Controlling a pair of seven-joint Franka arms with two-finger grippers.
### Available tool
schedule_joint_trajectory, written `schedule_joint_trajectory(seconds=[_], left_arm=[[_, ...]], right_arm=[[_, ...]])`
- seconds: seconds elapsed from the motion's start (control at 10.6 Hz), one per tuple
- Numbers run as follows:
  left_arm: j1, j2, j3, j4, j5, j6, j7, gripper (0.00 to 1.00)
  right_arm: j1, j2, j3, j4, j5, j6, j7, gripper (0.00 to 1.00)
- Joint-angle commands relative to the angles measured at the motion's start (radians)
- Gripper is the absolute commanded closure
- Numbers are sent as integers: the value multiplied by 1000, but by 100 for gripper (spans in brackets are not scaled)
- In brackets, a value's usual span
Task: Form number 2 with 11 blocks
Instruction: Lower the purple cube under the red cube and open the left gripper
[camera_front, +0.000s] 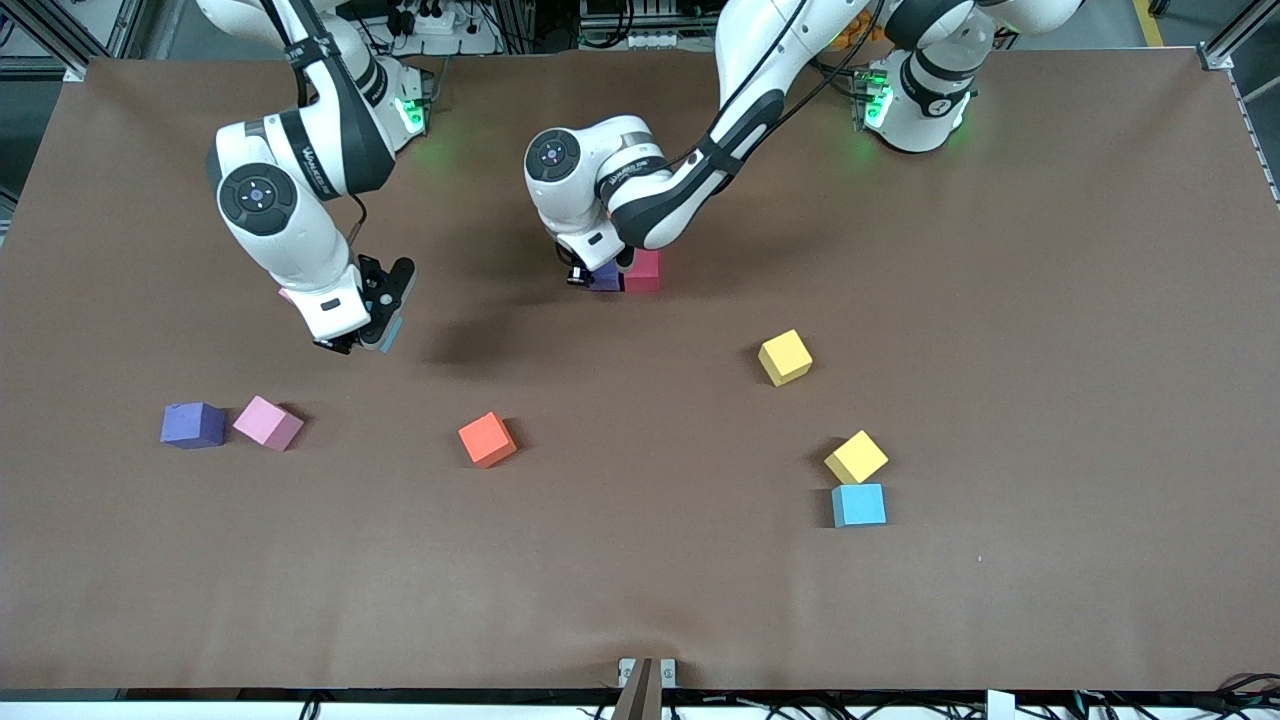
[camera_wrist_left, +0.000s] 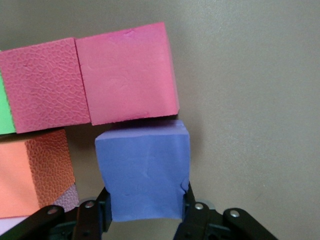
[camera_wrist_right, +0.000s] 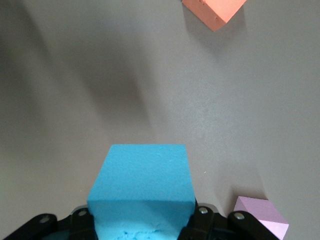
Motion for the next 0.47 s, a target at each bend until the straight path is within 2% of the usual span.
schedule_joint_trajectory(seconds=[0.0, 0.38], left_arm=[[1, -11, 3, -27, -11, 17, 6, 100], [1, -11, 5, -36, -11, 29, 12, 100]], right_arm=[[14, 9, -9, 15, -13, 0, -2, 67], [15, 11, -9, 16, -7, 2, 1, 67]])
